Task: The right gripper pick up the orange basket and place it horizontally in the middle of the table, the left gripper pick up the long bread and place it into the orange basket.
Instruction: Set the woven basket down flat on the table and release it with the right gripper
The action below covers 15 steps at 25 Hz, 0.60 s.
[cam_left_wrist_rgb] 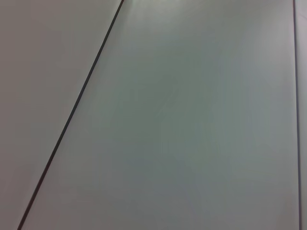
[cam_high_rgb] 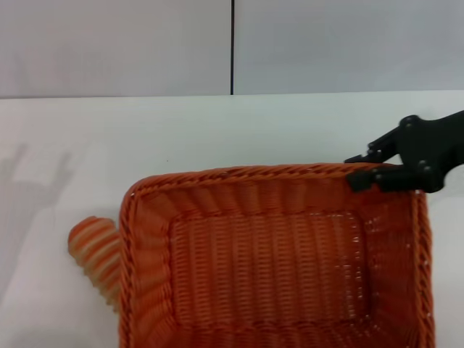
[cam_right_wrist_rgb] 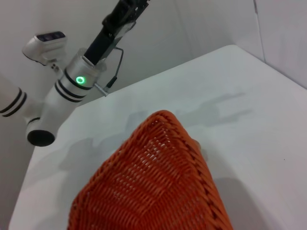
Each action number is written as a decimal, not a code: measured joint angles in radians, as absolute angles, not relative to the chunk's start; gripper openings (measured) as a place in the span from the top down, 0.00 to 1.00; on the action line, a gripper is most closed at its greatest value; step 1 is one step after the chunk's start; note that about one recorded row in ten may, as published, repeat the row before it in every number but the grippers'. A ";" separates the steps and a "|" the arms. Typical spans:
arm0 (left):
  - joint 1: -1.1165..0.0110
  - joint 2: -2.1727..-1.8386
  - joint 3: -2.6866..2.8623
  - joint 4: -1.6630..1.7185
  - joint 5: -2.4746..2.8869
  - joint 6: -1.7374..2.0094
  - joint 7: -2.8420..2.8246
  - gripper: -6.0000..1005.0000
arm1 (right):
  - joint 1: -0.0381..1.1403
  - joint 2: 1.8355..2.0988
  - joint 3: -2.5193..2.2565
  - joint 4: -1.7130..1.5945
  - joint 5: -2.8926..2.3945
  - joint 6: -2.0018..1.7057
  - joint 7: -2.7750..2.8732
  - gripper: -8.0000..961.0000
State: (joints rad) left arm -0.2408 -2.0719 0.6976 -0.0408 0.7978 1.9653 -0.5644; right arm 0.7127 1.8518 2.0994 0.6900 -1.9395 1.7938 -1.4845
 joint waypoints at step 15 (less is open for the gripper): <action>-0.241 -2.072 0.704 -0.043 0.798 1.961 -0.565 0.18 | 0.751 1.906 2.124 0.674 -1.937 1.735 -1.555 0.81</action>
State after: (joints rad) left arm -0.2408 -2.0722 0.7042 -0.0429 0.7978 1.9610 -0.5651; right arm 0.7511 1.9056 2.1242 0.6736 -1.9373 1.7345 -1.5546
